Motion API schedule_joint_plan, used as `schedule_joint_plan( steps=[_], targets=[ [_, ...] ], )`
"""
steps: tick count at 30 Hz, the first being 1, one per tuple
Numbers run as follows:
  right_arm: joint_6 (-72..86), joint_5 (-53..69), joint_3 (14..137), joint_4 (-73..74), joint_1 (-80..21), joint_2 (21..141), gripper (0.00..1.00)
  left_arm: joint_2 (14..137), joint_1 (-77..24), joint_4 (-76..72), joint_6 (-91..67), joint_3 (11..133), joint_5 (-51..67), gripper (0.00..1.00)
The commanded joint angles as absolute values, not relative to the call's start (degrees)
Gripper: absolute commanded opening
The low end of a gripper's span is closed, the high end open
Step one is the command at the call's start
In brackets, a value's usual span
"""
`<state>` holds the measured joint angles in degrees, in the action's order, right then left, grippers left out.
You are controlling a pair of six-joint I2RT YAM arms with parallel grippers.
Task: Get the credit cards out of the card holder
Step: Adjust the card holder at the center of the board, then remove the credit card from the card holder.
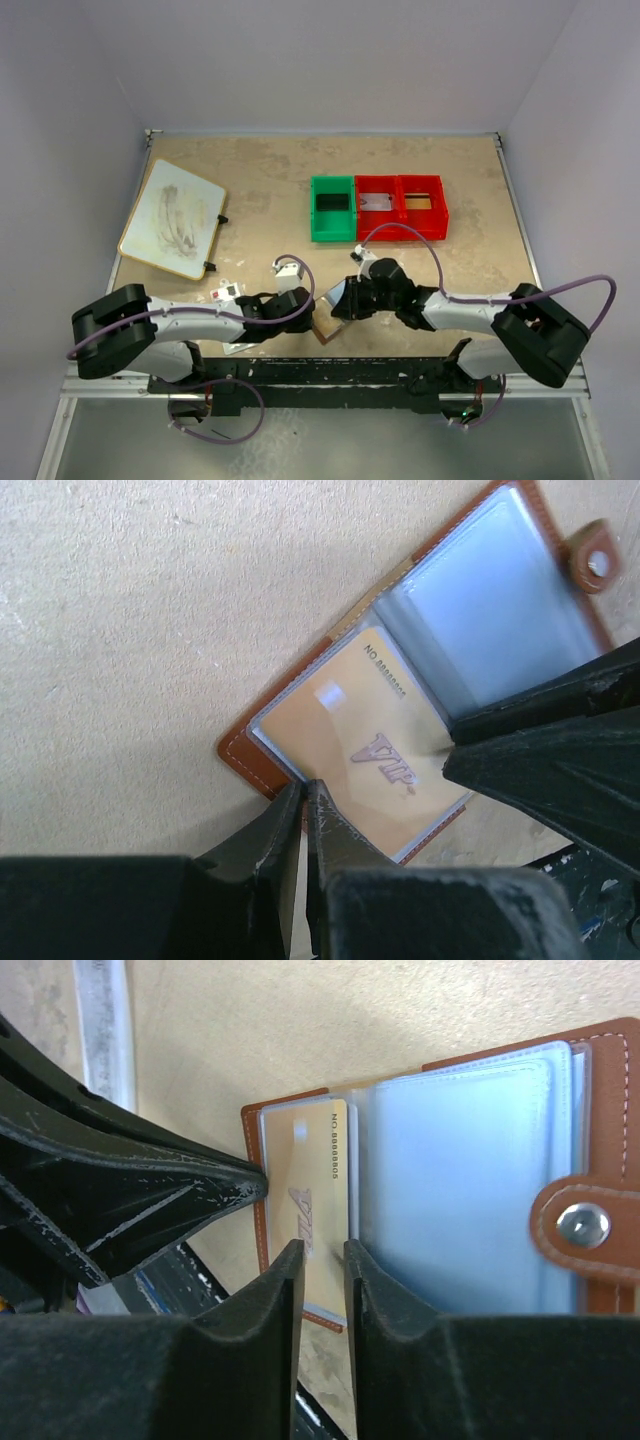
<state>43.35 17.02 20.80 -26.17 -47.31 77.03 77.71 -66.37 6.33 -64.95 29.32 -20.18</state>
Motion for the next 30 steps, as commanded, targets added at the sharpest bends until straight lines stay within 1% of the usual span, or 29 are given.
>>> schedule_joint_plan(
  steps=[1,5,11,15,21,24,26,30],
  targets=[
    [41.1,11.7,25.2,-16.6,-47.7,74.9,0.28,82.2,-66.1,12.8,-63.4,26.9,-21.8,0.04],
    [38.3,10.5,26.9,-14.1,-47.7,76.2,0.36,82.8,-66.1,12.6,-63.2,27.3,-21.7,0.03],
    [38.8,9.7,26.7,-14.5,-47.7,78.6,0.39,83.2,-66.1,12.6,-63.1,27.4,-21.6,0.02],
    [38.8,13.3,25.9,-18.4,-47.7,78.8,0.36,83.1,-66.1,12.6,-62.9,27.3,-21.5,0.01],
    [40.3,17.3,23.9,-22.1,-47.7,78.0,0.22,83.0,-66.1,12.7,-62.9,27.5,-21.6,0.01],
    [41.2,17.9,23.4,-22.9,-47.7,77.4,0.23,82.8,-66.1,12.8,-62.9,27.4,-21.6,0.01],
    [41.0,17.3,23.7,-21.9,-47.7,77.6,0.27,82.6,-66.1,12.8,-62.9,27.4,-21.6,0.0],
    [40.6,14.7,24.2,-19.4,-47.7,78.4,0.32,82.1,-66.1,12.8,-62.8,27.6,-21.6,0.0]
  ],
)
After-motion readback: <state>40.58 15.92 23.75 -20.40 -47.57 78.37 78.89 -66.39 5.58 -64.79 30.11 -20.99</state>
